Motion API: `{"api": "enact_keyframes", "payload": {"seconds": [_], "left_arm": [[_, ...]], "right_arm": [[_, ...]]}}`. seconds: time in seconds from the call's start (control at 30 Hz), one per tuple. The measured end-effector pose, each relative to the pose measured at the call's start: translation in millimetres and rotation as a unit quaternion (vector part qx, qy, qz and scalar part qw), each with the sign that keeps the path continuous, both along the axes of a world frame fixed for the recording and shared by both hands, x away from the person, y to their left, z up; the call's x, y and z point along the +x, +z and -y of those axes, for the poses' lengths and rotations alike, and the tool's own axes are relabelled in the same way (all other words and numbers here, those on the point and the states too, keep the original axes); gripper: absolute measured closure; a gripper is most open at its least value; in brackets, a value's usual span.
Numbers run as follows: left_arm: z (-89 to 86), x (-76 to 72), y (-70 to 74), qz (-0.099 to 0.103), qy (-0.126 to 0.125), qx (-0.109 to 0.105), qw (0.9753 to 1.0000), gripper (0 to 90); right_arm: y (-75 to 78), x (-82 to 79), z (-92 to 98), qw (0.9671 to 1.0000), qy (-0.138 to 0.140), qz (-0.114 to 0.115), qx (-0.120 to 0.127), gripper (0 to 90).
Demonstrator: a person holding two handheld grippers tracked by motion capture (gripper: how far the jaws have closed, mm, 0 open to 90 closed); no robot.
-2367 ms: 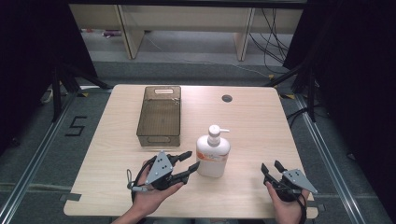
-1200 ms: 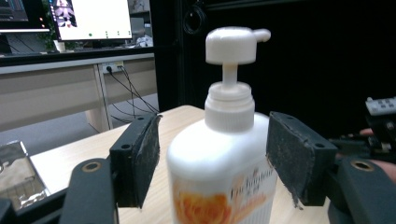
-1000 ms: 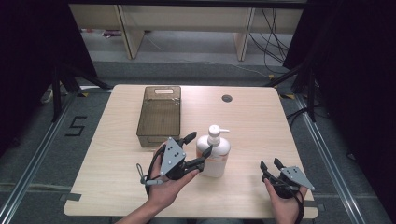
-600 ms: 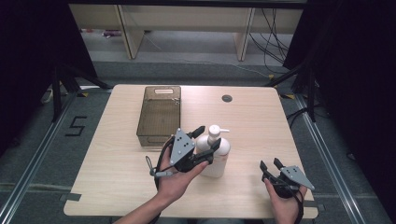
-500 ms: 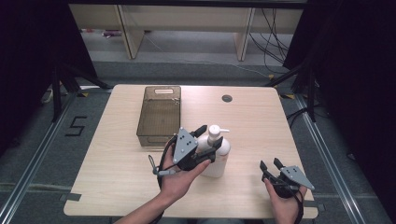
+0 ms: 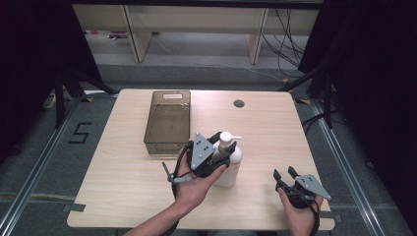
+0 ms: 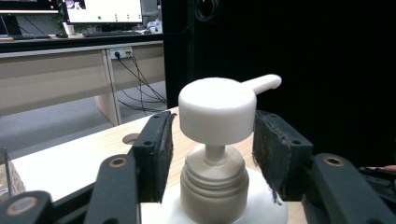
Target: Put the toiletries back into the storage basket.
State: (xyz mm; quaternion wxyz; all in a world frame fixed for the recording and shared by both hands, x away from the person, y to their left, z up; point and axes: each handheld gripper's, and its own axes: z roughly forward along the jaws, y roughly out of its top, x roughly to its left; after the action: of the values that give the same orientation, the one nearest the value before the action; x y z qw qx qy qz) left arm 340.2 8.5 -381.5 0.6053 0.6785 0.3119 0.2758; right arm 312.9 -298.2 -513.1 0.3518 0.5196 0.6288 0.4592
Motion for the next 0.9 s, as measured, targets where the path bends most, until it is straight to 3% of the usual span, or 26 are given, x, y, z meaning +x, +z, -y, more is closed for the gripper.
{"api": "enact_keyframes", "payload": {"seconds": [0.33,0.47,0.9], "left_arm": [[0.1,1.3,2.1,-0.006,0.000,0.003,1.0000,58.3],[0.9,0.6,2.2,-0.007,0.002,0.003,1.0000,59.1],[-1.8,-0.1,3.0,-0.013,-0.002,0.002,0.9999,60.1]], "right_arm": [[0.4,-0.1,-0.3,1.0000,0.007,-0.006,-0.002,43.0],[-0.1,-0.1,-2.4,0.9999,0.009,-0.009,0.009,42.8],[0.1,-0.1,-1.6,0.9999,0.009,-0.009,0.005,42.7]]}}
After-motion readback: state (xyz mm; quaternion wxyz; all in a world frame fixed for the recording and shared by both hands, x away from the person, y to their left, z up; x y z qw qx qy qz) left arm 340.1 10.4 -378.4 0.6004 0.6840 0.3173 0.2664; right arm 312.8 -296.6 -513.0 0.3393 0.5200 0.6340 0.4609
